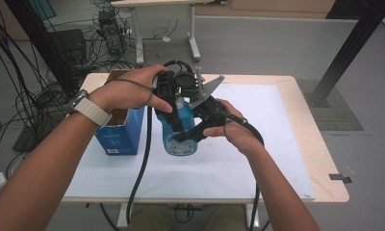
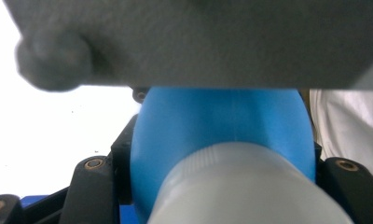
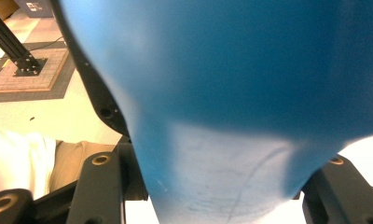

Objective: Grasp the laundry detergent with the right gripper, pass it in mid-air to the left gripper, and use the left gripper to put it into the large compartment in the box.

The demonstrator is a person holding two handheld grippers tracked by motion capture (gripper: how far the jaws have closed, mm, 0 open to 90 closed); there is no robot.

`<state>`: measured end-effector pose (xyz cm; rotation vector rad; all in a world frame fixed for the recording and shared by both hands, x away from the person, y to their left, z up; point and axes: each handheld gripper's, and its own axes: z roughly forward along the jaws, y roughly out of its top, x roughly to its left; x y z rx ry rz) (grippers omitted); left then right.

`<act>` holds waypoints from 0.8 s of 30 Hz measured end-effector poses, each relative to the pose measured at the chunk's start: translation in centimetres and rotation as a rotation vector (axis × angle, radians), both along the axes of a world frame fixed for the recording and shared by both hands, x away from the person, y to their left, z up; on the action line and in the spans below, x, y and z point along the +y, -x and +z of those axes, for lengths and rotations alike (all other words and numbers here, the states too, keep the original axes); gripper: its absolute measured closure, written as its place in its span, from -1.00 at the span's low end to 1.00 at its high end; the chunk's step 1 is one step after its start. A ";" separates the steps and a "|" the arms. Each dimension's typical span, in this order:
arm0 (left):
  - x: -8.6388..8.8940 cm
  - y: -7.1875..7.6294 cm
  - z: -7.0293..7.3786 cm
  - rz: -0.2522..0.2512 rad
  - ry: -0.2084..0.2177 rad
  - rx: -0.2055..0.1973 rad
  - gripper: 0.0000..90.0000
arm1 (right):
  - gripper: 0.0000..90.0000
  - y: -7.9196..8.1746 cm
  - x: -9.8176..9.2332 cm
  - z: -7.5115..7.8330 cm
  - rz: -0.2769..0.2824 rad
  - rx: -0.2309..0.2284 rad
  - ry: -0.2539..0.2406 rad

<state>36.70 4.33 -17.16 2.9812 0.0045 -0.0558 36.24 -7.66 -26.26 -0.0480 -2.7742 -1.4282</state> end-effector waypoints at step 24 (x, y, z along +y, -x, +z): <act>0.1 -0.1 -0.2 0.002 0.010 0.002 -0.12 | -0.02 -0.1 0.0 -0.1 0.005 -0.002 0.004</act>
